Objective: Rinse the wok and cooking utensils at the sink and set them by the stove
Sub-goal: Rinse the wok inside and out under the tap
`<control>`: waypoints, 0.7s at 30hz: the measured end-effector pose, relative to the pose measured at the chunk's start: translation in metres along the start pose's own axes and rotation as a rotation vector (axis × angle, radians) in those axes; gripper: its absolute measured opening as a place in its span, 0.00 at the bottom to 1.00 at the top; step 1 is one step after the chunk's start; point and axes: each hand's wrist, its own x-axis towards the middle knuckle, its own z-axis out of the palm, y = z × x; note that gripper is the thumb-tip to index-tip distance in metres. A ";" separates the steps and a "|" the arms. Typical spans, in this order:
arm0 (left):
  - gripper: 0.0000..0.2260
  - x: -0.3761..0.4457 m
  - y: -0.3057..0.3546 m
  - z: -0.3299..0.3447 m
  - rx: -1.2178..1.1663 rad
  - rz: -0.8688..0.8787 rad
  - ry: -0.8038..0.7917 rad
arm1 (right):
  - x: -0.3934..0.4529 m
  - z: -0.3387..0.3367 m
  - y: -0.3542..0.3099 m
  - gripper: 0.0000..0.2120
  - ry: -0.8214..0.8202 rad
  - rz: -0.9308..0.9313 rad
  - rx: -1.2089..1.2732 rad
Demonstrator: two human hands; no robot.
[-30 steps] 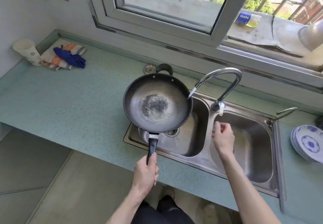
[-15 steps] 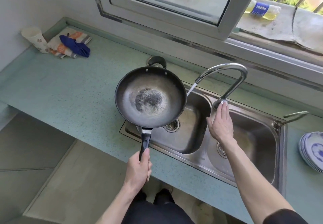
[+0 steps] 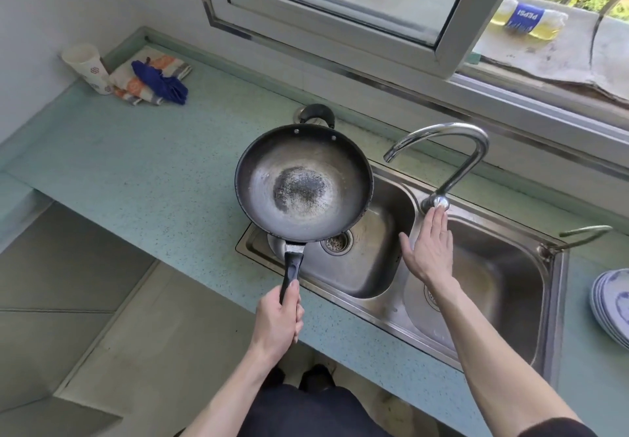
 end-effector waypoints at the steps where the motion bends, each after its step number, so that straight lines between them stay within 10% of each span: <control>1: 0.18 0.000 0.000 0.001 -0.002 -0.001 0.001 | -0.007 -0.003 -0.008 0.38 0.067 0.015 0.083; 5: 0.17 -0.001 0.001 0.005 0.000 -0.005 0.010 | -0.064 -0.002 -0.063 0.14 0.267 -0.022 0.624; 12: 0.17 -0.014 -0.001 0.013 0.048 0.019 0.062 | -0.107 -0.015 -0.168 0.22 -1.012 0.211 1.383; 21: 0.16 -0.033 -0.013 0.014 0.088 0.016 0.172 | -0.131 -0.003 -0.210 0.14 -1.105 0.556 1.468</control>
